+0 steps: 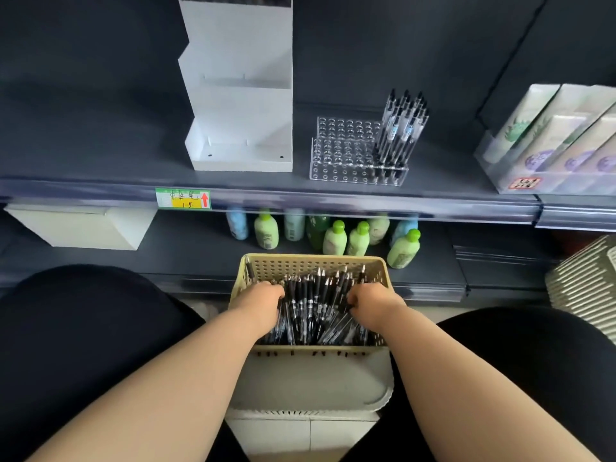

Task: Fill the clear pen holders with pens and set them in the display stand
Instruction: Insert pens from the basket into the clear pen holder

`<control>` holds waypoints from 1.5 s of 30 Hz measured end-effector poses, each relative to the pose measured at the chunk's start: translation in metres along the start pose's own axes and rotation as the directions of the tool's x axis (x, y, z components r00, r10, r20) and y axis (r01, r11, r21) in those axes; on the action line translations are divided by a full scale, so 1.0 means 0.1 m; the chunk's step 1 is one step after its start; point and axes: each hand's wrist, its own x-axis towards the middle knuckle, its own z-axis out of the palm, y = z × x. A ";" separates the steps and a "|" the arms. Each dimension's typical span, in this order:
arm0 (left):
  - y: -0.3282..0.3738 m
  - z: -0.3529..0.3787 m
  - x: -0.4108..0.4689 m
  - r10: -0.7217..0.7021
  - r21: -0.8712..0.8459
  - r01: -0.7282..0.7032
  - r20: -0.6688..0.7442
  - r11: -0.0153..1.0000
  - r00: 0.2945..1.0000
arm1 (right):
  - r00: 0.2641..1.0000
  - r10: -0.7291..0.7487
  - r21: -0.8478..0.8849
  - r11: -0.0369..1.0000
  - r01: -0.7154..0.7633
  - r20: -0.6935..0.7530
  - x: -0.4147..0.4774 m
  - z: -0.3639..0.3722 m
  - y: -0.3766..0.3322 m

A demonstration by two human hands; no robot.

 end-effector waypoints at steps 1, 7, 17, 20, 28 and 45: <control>-0.01 0.01 0.02 -0.010 0.019 0.010 0.012 1.000 1.000 | 1.000 0.004 -0.023 1.000 -0.004 0.009 0.00 0.01 0.00; 0.03 0.02 0.09 0.062 0.152 -0.079 0.112 0.985 0.992 | 0.996 -0.079 -0.221 0.972 0.084 0.029 0.11 0.14 -0.10; 0.17 0.15 0.21 0.421 0.608 -0.491 0.268 0.624 0.866 | 0.972 -0.231 -0.565 0.796 0.217 0.047 0.28 0.31 -0.20; 0.15 0.17 0.25 0.479 0.624 -0.522 0.256 0.581 0.840 | 0.966 -0.253 -0.567 0.789 0.237 0.053 0.31 0.29 -0.20; 0.07 0.06 0.27 0.433 0.323 -0.390 -0.071 0.862 0.898 | 0.980 -0.199 -0.324 0.928 0.185 -0.011 0.28 0.04 -0.03; 0.70 -0.84 0.28 0.003 -0.525 -0.396 -0.599 0.753 0.801 | 0.802 -0.006 0.452 0.823 0.343 -0.598 0.09 -0.87 -0.14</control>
